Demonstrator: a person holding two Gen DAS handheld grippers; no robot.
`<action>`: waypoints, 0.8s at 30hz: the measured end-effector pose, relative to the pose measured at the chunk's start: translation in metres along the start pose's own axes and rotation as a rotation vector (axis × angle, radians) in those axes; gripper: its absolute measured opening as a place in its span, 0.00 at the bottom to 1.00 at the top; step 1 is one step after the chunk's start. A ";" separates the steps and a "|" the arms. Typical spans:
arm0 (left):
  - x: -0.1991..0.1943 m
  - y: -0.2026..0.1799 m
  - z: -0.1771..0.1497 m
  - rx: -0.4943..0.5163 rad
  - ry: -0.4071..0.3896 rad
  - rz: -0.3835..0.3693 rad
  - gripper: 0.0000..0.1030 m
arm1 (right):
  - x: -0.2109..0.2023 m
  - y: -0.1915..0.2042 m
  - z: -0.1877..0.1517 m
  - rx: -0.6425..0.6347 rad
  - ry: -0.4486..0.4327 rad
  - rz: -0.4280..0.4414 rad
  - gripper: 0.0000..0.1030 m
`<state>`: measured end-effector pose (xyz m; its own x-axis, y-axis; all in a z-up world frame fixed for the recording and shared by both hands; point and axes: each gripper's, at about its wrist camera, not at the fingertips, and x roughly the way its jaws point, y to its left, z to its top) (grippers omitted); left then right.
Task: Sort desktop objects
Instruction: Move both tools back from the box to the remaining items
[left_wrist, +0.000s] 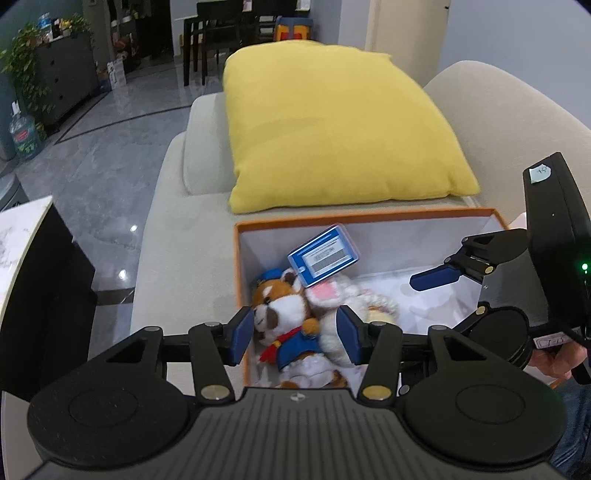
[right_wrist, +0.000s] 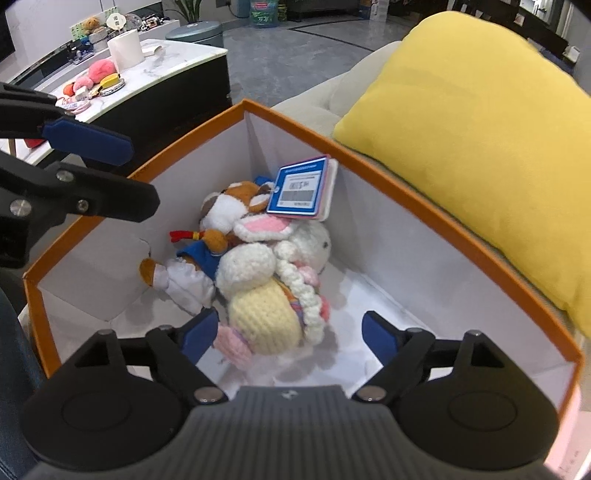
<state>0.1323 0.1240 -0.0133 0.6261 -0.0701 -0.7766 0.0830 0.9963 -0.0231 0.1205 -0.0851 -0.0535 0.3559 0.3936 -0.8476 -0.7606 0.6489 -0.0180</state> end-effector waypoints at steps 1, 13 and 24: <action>-0.003 -0.004 0.001 0.007 -0.011 -0.003 0.56 | -0.005 -0.002 -0.002 0.004 -0.006 -0.005 0.83; -0.020 -0.074 0.019 0.109 -0.109 -0.089 0.56 | -0.093 -0.039 -0.044 0.120 -0.185 -0.056 0.82; -0.015 -0.146 0.033 0.200 -0.101 -0.231 0.56 | -0.171 -0.111 -0.098 0.214 -0.177 -0.216 0.76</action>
<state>0.1366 -0.0218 0.0222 0.6458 -0.3074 -0.6989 0.3758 0.9248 -0.0596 0.0910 -0.2886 0.0410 0.5990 0.3268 -0.7310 -0.5334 0.8438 -0.0599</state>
